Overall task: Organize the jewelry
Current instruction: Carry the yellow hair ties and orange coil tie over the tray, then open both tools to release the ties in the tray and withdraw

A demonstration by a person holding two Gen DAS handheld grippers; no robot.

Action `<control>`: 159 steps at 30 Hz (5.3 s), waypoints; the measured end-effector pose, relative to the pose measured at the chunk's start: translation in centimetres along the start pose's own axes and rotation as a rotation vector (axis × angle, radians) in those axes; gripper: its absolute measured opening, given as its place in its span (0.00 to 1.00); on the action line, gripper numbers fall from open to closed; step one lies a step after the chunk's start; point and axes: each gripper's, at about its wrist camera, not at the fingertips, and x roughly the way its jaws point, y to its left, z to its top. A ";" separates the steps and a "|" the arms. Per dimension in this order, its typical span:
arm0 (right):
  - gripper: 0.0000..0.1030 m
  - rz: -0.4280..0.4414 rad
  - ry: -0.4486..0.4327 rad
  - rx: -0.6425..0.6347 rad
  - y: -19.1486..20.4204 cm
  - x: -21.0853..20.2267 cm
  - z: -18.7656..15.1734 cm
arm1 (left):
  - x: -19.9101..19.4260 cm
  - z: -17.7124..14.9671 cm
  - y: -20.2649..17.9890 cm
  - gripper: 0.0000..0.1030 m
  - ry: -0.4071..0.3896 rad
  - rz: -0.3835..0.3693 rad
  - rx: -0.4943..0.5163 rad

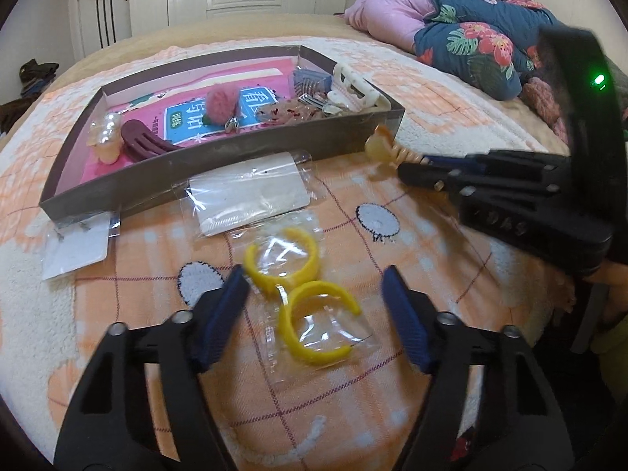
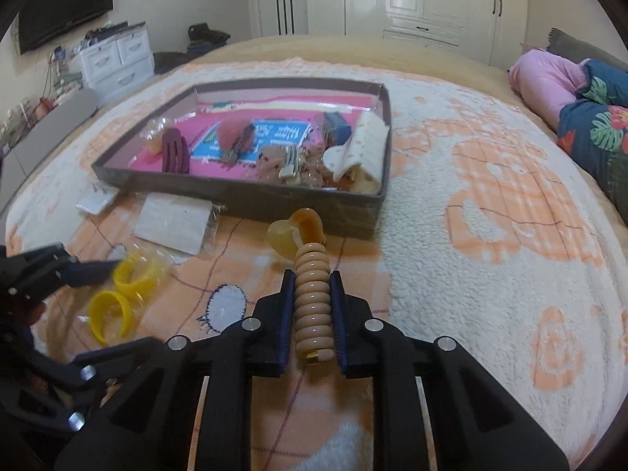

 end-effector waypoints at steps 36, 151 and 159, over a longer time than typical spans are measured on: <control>0.17 0.157 -0.145 -0.134 5.5 -3.4 1.0 | -6.3 0.5 7.0 0.42 -0.159 0.051 -0.157; 0.80 0.092 -0.208 0.011 2.9 -2.5 4.9 | -5.3 6.2 10.2 0.84 -0.233 0.152 -0.199; 0.81 0.101 -0.209 -0.013 3.9 -3.1 3.9 | -6.5 4.6 10.8 0.89 -0.231 0.182 -0.214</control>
